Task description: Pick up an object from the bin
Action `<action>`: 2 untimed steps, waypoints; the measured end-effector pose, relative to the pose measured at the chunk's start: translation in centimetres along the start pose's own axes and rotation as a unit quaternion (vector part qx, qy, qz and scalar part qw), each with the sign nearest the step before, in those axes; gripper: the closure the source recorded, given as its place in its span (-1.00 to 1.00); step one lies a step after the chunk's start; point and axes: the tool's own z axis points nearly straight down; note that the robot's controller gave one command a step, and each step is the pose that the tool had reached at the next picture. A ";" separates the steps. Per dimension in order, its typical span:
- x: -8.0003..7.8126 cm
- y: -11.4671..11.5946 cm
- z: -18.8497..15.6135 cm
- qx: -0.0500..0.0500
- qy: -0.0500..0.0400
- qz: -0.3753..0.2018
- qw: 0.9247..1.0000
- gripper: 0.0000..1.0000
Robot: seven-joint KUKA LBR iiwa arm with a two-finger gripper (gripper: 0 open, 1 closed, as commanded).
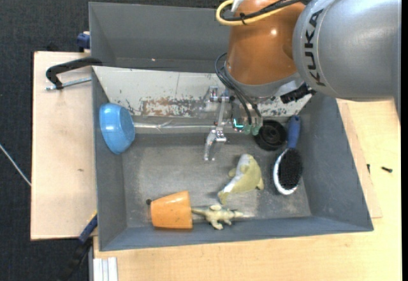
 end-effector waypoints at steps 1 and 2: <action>6.4 -5.6 5.7 0.001 -0.001 -0.083 0.997 -1.00; 6.1 -9.4 11.6 0.001 -0.001 -0.145 0.989 -1.00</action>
Offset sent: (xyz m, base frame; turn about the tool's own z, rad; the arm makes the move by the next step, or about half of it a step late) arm -0.0631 -0.0556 -0.0557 -0.1685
